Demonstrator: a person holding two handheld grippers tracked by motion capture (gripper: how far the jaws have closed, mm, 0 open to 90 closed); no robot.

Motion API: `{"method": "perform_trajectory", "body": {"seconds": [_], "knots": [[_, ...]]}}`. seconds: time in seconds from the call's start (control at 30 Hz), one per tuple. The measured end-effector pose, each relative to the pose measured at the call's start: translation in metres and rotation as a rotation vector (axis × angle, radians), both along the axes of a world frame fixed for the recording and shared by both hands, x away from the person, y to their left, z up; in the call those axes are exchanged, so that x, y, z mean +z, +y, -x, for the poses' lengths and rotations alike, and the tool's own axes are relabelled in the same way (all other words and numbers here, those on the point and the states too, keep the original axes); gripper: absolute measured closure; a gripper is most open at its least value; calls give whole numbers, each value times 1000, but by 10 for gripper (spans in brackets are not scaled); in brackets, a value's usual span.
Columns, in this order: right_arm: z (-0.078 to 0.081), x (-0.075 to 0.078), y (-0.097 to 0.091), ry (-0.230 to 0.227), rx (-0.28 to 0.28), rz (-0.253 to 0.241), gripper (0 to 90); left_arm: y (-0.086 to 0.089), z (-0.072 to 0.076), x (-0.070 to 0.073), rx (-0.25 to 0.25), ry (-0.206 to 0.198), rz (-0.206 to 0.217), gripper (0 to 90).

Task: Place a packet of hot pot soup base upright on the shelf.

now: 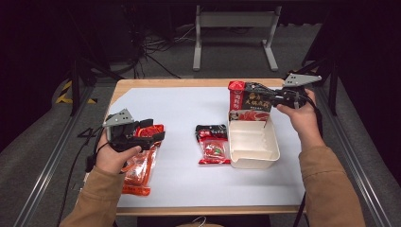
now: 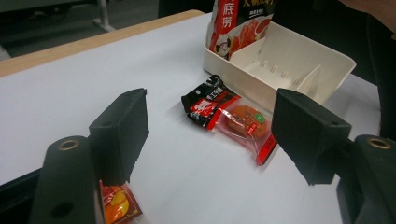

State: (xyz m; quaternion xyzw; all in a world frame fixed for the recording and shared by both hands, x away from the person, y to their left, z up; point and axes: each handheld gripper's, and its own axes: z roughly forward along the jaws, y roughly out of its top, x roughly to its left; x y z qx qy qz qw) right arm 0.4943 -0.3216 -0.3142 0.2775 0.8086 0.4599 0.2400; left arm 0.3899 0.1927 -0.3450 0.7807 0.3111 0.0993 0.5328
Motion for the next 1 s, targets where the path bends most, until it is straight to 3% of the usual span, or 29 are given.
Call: {"method": "perform_trajectory", "body": {"seconds": [0.17,0.3,0.47,0.73,1.0], "knots": [[3,2,-2,-1,-17,-3,685,1,-2,-1,6,-10,-5,254],[10,5,-10,-5,-77,-32,467,3,-4,0,16,-5,-16,210],[20,8,-22,11,-112,-58,365,7,-5,4,27,-11,-6,147],[44,11,-35,39,-131,-81,333,15,-7,8,29,-23,3,91],[62,8,-41,47,-163,-90,333,27,-8,11,60,-33,-28,112]]}}
